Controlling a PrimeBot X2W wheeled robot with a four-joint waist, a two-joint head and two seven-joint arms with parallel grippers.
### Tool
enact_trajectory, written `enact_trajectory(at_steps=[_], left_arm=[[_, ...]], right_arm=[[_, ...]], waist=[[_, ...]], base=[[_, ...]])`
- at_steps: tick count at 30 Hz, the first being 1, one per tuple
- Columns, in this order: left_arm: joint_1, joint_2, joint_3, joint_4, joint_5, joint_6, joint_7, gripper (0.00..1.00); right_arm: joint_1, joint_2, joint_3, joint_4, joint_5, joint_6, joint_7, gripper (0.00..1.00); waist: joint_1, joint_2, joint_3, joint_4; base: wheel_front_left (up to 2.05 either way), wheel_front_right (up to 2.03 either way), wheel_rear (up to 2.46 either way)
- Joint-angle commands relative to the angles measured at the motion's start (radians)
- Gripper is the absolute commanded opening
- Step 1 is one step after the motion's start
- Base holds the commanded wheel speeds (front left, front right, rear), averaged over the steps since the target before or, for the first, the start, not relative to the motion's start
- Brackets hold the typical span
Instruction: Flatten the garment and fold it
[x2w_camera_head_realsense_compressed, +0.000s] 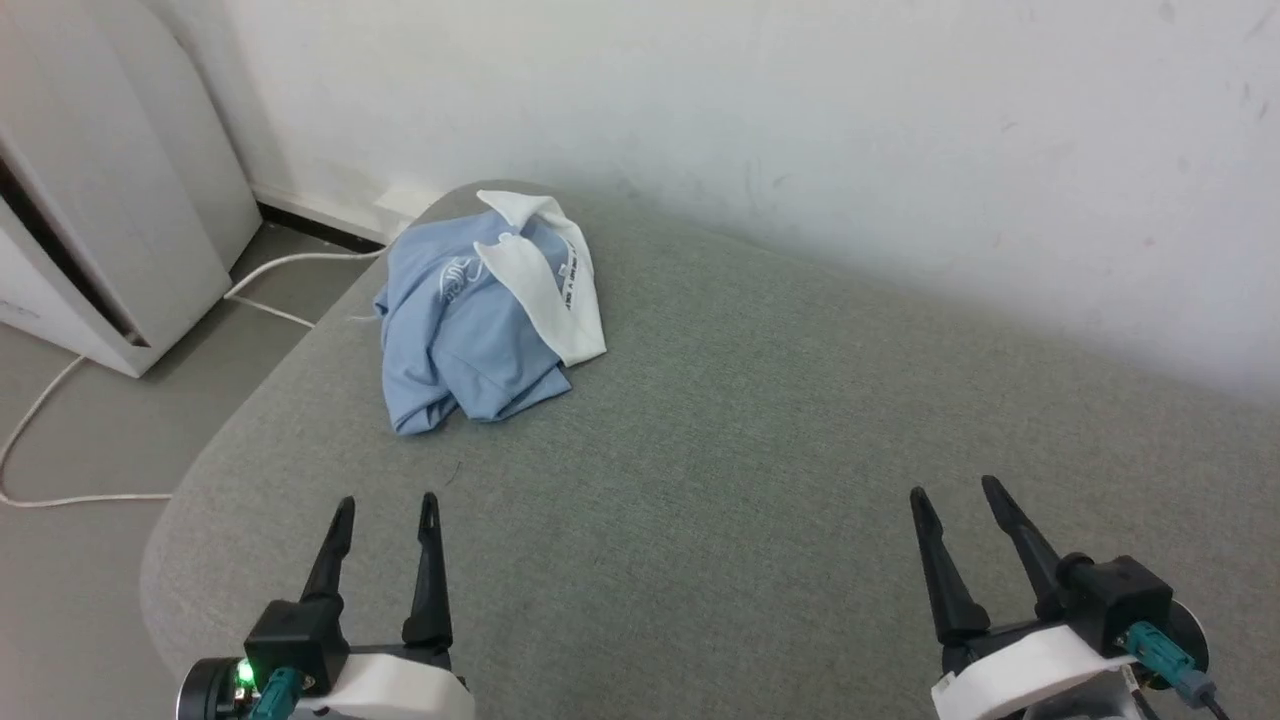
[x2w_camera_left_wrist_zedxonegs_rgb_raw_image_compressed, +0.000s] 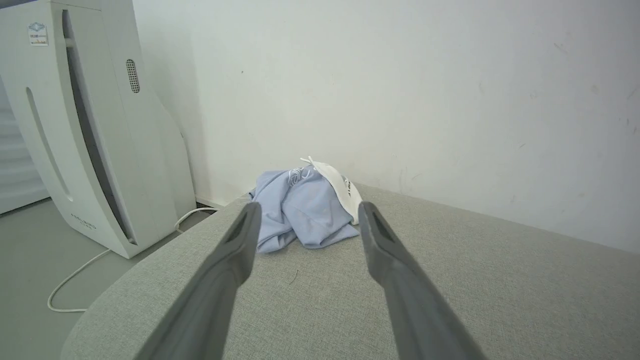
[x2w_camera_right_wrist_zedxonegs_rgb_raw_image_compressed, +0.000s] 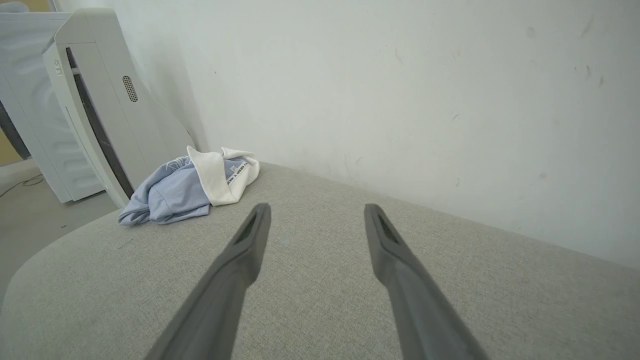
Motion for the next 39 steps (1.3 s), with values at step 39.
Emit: enact_trajectory(at_steps=[39], left_arm=[[-0.290,0.118,0.009,0.172,-0.056,-0.103,0.113,1.00]], right_arm=[[-0.062,0.004,0.023,-0.048,-0.097,-0.001,-0.031,1.00]], waist=[[0.0000,0.0000,0.209,-0.118]], base=[[0.00,0.00,0.00]])
